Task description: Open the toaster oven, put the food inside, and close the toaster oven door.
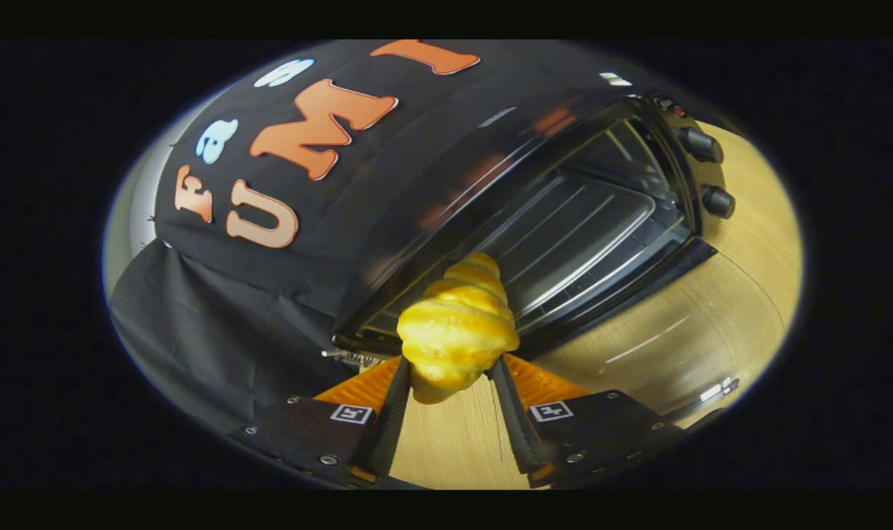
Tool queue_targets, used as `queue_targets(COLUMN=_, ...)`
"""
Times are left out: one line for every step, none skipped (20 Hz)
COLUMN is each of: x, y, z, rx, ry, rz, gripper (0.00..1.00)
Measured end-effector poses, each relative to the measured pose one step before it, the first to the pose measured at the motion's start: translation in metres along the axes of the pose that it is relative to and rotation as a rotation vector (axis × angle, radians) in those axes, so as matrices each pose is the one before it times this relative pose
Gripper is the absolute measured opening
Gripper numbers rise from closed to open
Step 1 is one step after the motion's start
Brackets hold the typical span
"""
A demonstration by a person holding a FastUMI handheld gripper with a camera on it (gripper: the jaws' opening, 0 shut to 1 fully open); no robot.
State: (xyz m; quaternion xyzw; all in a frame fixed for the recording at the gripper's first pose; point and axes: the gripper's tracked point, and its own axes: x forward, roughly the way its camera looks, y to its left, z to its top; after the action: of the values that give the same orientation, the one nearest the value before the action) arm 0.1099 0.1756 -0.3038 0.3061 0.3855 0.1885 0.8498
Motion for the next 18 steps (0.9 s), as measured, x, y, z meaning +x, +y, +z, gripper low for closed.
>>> queue_targets(x=0.00558, y=0.00034, z=0.00442, rx=0.01148, ry=-0.00508, rz=0.00900, gripper=0.63)
queue_targets(x=0.00527, y=-0.00061, z=0.00607, rx=0.00965, ry=-0.00863, rz=0.00963, gripper=0.63)
queue_targets(x=0.00449, y=0.00061, z=0.00403, rx=0.00568, ry=-0.00843, rz=0.00969, gripper=0.63)
queue_targets(x=0.00549, y=0.00048, z=0.00515, rx=-0.00049, ry=-0.00877, rz=0.00575, gripper=0.63)
queue_targets(x=0.00568, y=-0.00072, z=0.00372, rx=-0.00425, ry=-0.00468, rz=0.00181, gripper=0.63)
queue_targets(x=0.00744, y=-0.00325, z=0.00564, rx=-0.00149, ry=-0.01498, rz=-0.01282, gripper=0.63)
queue_targets(x=0.00115, y=-0.00532, z=0.00465, rx=-0.01436, ry=-0.02534, rz=-0.01974, gripper=0.65)
queue_targets(x=0.00555, y=-0.00284, z=0.00453, rx=-0.02251, ry=-0.01910, rz=-0.00082, gripper=0.65)
queue_targets(x=0.00155, y=0.00077, z=-0.00115, rx=-0.02851, ry=0.00176, rz=0.01275, gripper=0.66)
queue_targets(x=-0.00147, y=0.00309, z=0.00046, rx=-0.01130, ry=-0.00542, rz=0.00771, gripper=0.67)
queue_targets(x=-0.00262, y=-0.00106, z=0.00020, rx=-0.02133, ry=-0.00699, rz=-0.00798, gripper=0.70)
queue_targets(x=-0.00146, y=-0.00082, z=-0.00086, rx=-0.01806, ry=-0.00517, rz=-0.00974, gripper=0.72)
queue_targets(x=-0.00014, y=-0.00170, z=0.00060, rx=-0.00777, ry=-0.00593, rz=-0.01290, gripper=0.75)
queue_targets(x=-0.00433, y=-0.00221, z=0.00083, rx=-0.00738, ry=-0.00614, rz=-0.01548, gripper=0.76)
queue_targets(x=0.00076, y=0.00002, z=-0.00082, rx=-0.01052, ry=-0.00507, rz=-0.01081, gripper=0.79)
queue_targets(x=-0.00842, y=0.00150, z=0.00017, rx=-0.01216, ry=-0.00651, rz=-0.01181, gripper=0.81)
queue_targets(x=-0.00348, y=-0.00031, z=0.00048, rx=-0.01833, ry=-0.00747, rz=-0.01032, gripper=0.88)
queue_targets(x=-0.00997, y=0.00010, z=0.00097, rx=-0.01396, ry=-0.00842, rz=-0.00297, gripper=0.94)
